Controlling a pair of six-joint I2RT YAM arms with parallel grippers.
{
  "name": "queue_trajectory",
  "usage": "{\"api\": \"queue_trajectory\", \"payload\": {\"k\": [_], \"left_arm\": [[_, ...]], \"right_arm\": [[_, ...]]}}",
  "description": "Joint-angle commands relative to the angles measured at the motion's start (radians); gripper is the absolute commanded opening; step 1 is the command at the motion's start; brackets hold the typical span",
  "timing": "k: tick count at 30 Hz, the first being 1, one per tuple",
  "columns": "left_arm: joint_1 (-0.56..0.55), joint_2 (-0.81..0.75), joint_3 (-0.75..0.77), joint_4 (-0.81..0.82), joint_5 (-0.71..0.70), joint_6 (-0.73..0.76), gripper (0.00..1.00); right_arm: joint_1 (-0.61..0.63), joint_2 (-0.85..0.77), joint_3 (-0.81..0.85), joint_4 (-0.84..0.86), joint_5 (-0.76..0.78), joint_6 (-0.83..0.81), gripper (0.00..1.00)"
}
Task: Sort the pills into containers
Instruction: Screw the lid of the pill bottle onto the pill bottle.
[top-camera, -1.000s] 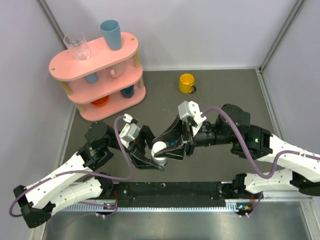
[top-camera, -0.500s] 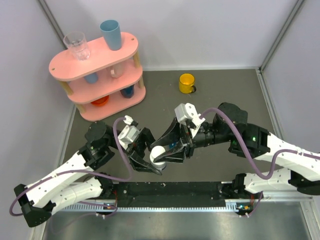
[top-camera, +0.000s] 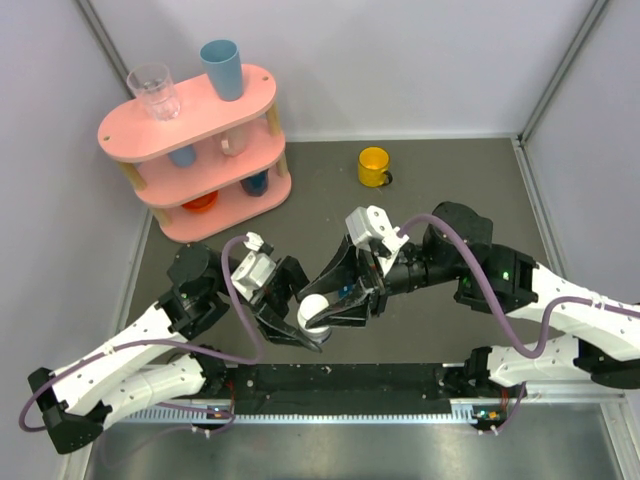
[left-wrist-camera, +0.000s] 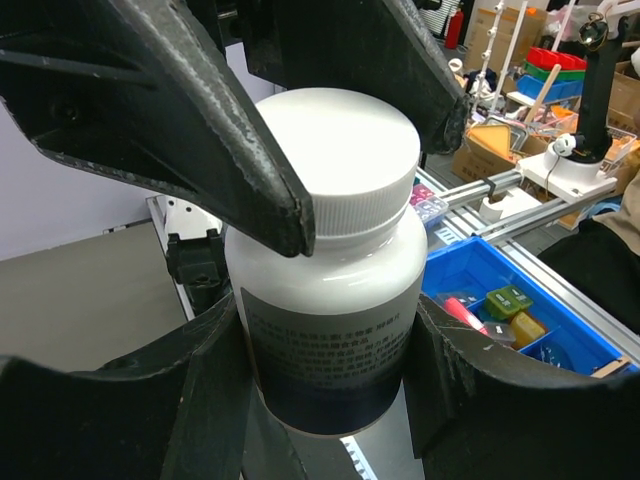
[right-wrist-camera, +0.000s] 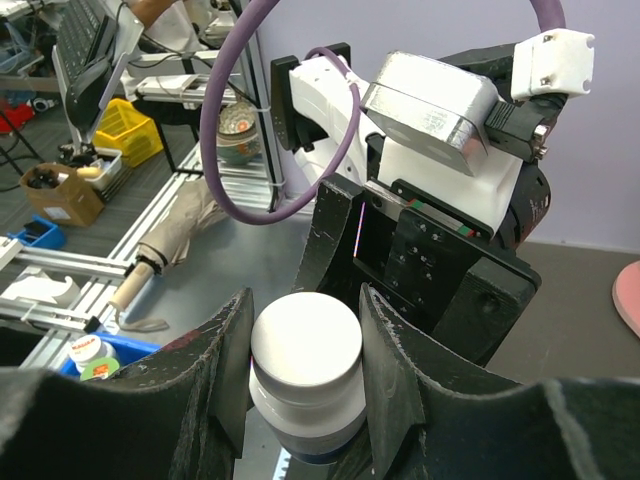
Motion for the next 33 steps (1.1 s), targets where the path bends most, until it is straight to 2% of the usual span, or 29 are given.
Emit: {"api": "queue_trajectory", "payload": {"k": [1,15,28,33], "left_arm": [[0.004,0.007,0.021,0.059,0.021,0.0,0.0],[-0.005,0.038,0.001,0.196,0.103,-0.112,0.0],[-0.016,0.05,-0.011,0.211,0.099,-0.114,0.0],[-0.025,0.058,-0.01,0.213,0.099,-0.118,0.0]], "right_arm": [[0.007,-0.012,0.063,0.037,-0.118,0.043,0.0],[0.009,0.04,0.12,0.032,-0.294,0.051,0.0],[0.007,0.002,0.117,0.06,-0.237,0.054,0.0],[0.007,0.002,0.125,0.072,-0.259,0.055,0.0]]}}
